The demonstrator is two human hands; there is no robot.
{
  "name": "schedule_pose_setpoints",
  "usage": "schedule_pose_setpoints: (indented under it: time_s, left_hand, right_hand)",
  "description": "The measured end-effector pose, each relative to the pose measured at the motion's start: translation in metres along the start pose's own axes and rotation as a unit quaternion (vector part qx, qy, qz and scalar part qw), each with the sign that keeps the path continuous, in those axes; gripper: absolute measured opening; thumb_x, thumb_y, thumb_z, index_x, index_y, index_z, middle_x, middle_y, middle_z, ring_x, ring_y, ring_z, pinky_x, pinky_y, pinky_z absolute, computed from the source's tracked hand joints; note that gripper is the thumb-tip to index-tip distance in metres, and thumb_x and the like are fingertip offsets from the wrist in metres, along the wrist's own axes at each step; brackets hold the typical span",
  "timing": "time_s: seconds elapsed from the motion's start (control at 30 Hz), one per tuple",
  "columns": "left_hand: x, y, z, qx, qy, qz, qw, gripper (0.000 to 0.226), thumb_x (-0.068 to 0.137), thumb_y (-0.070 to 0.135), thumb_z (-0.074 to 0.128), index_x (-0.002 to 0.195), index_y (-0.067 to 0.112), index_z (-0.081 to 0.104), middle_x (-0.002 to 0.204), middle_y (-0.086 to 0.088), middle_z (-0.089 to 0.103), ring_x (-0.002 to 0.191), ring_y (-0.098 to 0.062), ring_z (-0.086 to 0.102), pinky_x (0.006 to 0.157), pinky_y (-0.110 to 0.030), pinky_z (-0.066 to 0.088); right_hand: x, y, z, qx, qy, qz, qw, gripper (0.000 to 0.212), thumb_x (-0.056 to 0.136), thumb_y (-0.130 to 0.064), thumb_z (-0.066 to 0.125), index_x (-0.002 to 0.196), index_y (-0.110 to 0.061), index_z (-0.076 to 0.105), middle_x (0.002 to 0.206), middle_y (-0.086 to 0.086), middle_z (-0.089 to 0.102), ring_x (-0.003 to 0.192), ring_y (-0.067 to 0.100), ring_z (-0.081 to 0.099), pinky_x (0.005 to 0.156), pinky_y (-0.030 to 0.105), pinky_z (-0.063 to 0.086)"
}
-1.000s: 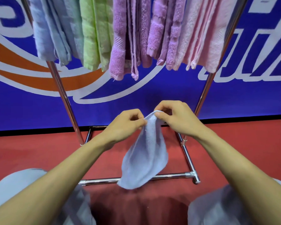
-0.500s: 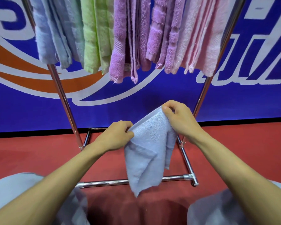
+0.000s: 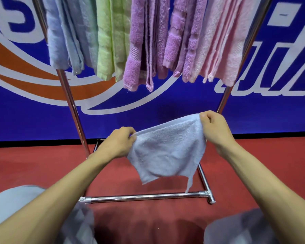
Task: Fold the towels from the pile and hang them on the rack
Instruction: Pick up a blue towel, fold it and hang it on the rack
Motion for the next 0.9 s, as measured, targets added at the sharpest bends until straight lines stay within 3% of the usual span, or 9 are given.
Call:
schedule_pose_setpoints:
  time_s: [0.07,0.17,0.27,0.33,0.5,0.67,0.73,0.9]
  left_hand:
    - [0.0,0.001,-0.003,-0.048,0.027,0.0,0.998,0.022,0.096,0.025,0.045,0.089,0.014,0.063,0.084,-0.004,0.066,0.077,-0.024,0.062,0.067,-0.035,0.05]
    - [0.0,0.005,-0.002,-0.157,0.044,-0.002,0.987,0.025,0.094,0.027,0.048,0.081,0.012,0.064,0.07,-0.001,0.059,0.062,-0.02,0.051,0.058,-0.031,0.044]
    - [0.001,0.011,0.0,-0.22,0.046,-0.017,0.974,0.026,0.094,0.028,0.051,0.082,0.01,0.066,0.067,-0.001,0.054,0.062,-0.017,0.045,0.057,-0.031,0.039]
    - [0.001,0.015,0.004,-0.252,0.038,-0.024,0.967,0.027,0.094,0.026,0.052,0.086,0.005,0.066,0.069,-0.005,0.053,0.063,-0.019,0.044,0.055,-0.029,0.038]
    - [-0.005,0.017,0.019,-0.325,0.003,-0.058,0.944,0.019,0.091,0.017,0.059,0.081,0.002,0.065,0.07,-0.008,0.057,0.064,-0.021,0.051,0.058,-0.031,0.044]
    - [-0.014,0.029,0.033,-0.437,-0.032,-0.105,0.893,0.007,0.094,0.007,0.055,0.089,0.002,0.058,0.074,-0.015,0.062,0.054,-0.022,0.06,0.045,-0.028,0.054]
    - [-0.015,0.034,0.034,-0.479,-0.038,-0.112,0.87,0.006,0.094,0.004,0.052,0.089,0.001,0.055,0.083,-0.019,0.065,0.057,-0.021,0.066,0.049,-0.03,0.058]
    - [-0.015,0.043,0.036,-0.547,-0.065,-0.119,0.826,0.017,0.095,-0.001,0.045,0.092,-0.008,0.06,0.092,-0.03,0.07,0.078,-0.032,0.073,0.063,-0.035,0.062]
  right_hand:
    - [0.0,0.005,0.002,0.014,-0.039,0.019,0.999,0.026,0.09,-0.017,0.047,0.077,0.004,0.056,0.065,0.002,0.046,0.065,0.017,0.038,0.063,0.032,0.035]
    - [-0.008,0.008,0.01,0.029,-0.152,0.053,0.986,0.014,0.086,-0.012,0.061,0.073,-0.012,0.064,0.059,-0.001,0.055,0.057,0.014,0.047,0.059,0.031,0.041]
    - [-0.024,0.005,0.023,0.004,-0.259,0.057,0.964,0.019,0.085,-0.005,0.062,0.07,-0.015,0.066,0.051,-0.006,0.055,0.047,0.006,0.045,0.049,0.021,0.038]
    - [-0.031,0.002,0.031,0.009,-0.285,0.062,0.957,0.021,0.085,-0.004,0.06,0.068,-0.015,0.067,0.057,-0.002,0.058,0.05,0.008,0.047,0.048,0.021,0.038]
    - [-0.032,-0.005,0.04,0.069,-0.249,0.088,0.962,0.014,0.083,-0.01,0.07,0.068,-0.013,0.071,0.06,0.002,0.064,0.057,0.014,0.059,0.056,0.026,0.053]
    - [-0.033,-0.021,0.05,0.118,-0.209,0.063,0.969,0.004,0.078,-0.009,0.076,0.075,-0.009,0.073,0.064,0.005,0.07,0.059,0.016,0.066,0.06,0.028,0.054]
    - [-0.036,-0.029,0.053,0.121,-0.204,0.037,0.971,0.004,0.077,-0.01,0.077,0.077,-0.01,0.073,0.065,0.007,0.071,0.056,0.015,0.065,0.061,0.029,0.053]
    - [-0.043,-0.044,0.048,0.044,-0.197,-0.057,0.978,0.003,0.081,-0.02,0.074,0.082,-0.019,0.076,0.065,-0.001,0.072,0.06,0.002,0.061,0.058,0.013,0.045]
Point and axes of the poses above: each hand's wrist, its own x-axis towards the middle knuckle, its own z-axis out of the palm, y = z × x, the point moved 5 cm from there along x, towards the middle knuckle
